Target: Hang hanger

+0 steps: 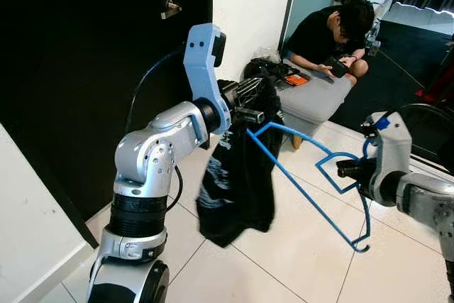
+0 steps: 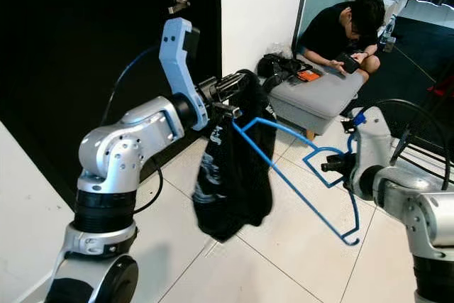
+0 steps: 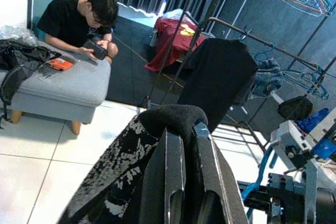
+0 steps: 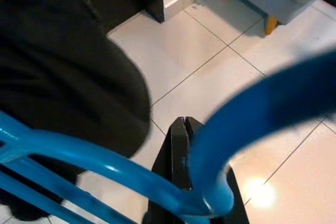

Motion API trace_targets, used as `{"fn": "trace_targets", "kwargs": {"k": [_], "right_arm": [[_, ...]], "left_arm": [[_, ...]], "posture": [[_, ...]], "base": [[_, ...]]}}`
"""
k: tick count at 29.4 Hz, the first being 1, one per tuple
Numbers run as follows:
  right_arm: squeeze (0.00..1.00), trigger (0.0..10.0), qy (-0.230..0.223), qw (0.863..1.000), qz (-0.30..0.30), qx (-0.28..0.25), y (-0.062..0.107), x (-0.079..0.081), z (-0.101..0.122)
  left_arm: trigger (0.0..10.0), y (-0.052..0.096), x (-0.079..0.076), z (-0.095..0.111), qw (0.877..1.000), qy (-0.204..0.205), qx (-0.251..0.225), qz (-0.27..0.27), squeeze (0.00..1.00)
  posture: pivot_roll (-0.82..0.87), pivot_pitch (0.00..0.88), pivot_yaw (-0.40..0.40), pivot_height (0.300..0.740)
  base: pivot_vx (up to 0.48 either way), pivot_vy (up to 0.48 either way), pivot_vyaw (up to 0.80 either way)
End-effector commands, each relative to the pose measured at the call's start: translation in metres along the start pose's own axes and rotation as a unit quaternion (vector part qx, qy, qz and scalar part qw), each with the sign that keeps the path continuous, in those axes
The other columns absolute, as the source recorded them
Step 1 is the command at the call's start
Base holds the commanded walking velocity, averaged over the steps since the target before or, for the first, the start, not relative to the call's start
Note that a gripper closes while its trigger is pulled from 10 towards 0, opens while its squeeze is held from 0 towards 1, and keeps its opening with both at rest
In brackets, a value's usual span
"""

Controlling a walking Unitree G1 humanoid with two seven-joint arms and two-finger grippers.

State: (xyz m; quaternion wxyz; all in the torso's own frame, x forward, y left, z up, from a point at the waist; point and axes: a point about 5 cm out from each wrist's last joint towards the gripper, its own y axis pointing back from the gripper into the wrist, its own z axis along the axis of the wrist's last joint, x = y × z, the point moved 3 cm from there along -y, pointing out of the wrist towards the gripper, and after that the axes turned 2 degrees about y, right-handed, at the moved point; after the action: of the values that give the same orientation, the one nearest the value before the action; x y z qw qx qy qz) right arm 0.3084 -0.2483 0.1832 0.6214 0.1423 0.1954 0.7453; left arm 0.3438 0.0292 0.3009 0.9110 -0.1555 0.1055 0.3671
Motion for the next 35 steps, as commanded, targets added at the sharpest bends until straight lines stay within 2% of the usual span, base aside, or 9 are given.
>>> {"fn": "trace_targets", "kwargs": {"k": [1,8,13,14,17,19,22,29,35], "right_arm": [[0.0,10.0,0.003,1.0,-0.01,0.016,-0.001,-0.003,-0.003],[0.0,10.0,0.003,1.0,-0.014,0.009,0.0,-0.005,-0.001],[0.0,10.0,-0.017,0.996,0.049,-0.079,0.006,0.011,0.026],[0.0,10.0,-0.04,0.982,0.104,-0.151,0.016,0.022,0.047],[0.0,10.0,-0.04,0.982,0.104,-0.151,0.016,0.022,0.047],[0.0,10.0,-0.074,0.944,0.197,-0.253,0.043,0.031,0.068],[0.0,10.0,-0.07,0.93,0.239,-0.271,0.057,0.033,0.064],[0.0,10.0,-0.07,0.931,0.233,-0.273,0.059,0.029,0.058],[0.0,10.0,-0.118,0.954,0.142,-0.237,0.02,0.014,0.038]], "left_arm": [[10.0,0.0,-0.003,0.008,1.0,-0.007,-0.016,0.0,0.0],[10.0,0.001,0.006,0.009,1.0,-0.004,-0.02,0.024,0.0],[10.0,0.003,0.03,0.005,0.996,-0.012,-0.014,0.084,0.0],[10.0,0.007,0.046,0.0,0.992,-0.015,-0.01,0.123,0.0],[10.0,0.007,0.046,0.0,0.992,-0.015,-0.01,0.123,0.0],[10.0,0.023,0.088,-0.009,0.976,-0.008,-0.013,0.217,0.0],[10.0,0.043,0.12,-0.013,0.958,-0.001,-0.024,0.285,0.0],[10.0,0.058,0.137,-0.003,0.948,-0.009,-0.046,0.314,0.0],[10.0,0.073,0.149,0.003,0.933,-0.083,-0.052,0.348,0.0]], "posture": [[-0.06,0.022,-0.046,0.74],[-0.06,0.023,-0.045,0.74],[-0.06,0.023,-0.043,0.74],[-0.06,0.023,-0.041,0.74],[-0.06,0.023,-0.041,0.74],[-0.06,0.027,-0.04,0.74],[-0.06,0.029,-0.037,0.74],[-0.06,0.033,-0.034,0.74],[-0.03,0.037,-0.033,0.74]], "base": [[0.0,0.0,0.0],[0.0,0.0,0.0],[0.0,0.0,0.0],[0.0,0.0,0.0],[0.0,0.0,0.0],[0.0,0.0,0.0],[0.0,0.0,0.0],[0.0,0.0,0.0],[0.0,0.0,0.0]]}}
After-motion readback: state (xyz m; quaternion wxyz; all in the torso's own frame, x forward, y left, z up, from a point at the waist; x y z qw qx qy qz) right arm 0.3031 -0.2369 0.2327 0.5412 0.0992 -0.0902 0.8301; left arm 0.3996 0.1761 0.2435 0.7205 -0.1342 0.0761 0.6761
